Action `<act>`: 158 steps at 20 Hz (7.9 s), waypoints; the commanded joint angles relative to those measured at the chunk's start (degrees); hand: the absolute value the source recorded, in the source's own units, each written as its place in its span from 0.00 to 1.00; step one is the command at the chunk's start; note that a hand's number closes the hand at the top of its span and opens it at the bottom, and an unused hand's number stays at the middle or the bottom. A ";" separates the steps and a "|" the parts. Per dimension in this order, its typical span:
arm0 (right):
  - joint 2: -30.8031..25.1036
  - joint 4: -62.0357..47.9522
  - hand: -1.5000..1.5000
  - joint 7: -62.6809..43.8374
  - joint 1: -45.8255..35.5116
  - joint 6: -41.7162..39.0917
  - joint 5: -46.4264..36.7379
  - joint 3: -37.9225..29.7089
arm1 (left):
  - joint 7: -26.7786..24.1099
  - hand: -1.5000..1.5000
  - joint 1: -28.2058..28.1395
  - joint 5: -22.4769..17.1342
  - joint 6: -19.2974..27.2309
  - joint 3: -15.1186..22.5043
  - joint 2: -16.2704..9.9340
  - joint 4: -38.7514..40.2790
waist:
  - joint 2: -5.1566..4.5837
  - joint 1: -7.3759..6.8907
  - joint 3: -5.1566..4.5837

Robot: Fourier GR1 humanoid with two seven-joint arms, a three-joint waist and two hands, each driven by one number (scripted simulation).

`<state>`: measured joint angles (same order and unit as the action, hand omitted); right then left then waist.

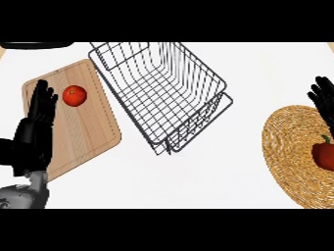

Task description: Pick the bell pepper from the placemat and place it in the basket

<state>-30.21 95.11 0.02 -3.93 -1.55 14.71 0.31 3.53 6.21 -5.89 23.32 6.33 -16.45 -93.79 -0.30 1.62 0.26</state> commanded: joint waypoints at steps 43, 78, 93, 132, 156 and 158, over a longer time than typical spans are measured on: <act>-14.68 4.42 0.00 17.34 30.81 -31.76 -15.68 -36.99 | 12.14 0.50 8.28 3.73 -15.36 -0.69 -3.05 14.11 | 0.38 -1.06 -0.27; 0.78 -14.00 0.00 19.68 5.65 -22.61 -41.83 -26.20 | 10.04 0.50 8.32 10.36 -21.99 -8.59 3.22 16.43 | 0.30 -1.49 -0.26; 1.56 -26.40 0.00 24.33 1.78 -19.30 -47.76 -23.12 | 12.73 0.50 4.08 13.30 -22.99 -7.90 5.66 9.61 | 0.30 -1.75 -0.24; 30.04 -6.52 1.00 -13.18 -13.86 -12.66 -74.87 38.12 | 9.78 0.50 10.45 14.33 -26.36 -7.84 7.39 17.00 | 0.11 -8.26 -0.29; 30.20 3.12 1.00 -69.28 -65.81 10.47 -44.72 35.39 | 8.90 0.50 10.36 15.44 -25.79 -7.93 7.12 18.97 | 1.01 -6.86 -0.79; 30.19 -1.18 1.00 -71.40 -72.95 8.44 -43.42 33.36 | 8.62 0.50 9.78 14.70 -25.94 -8.19 7.55 18.61 | 1.10 -6.13 -0.73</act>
<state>-0.33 99.82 -61.42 -64.93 7.11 -31.49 37.52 12.26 16.36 9.21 -2.30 -1.97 -9.28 -75.18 0.85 -4.89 -0.46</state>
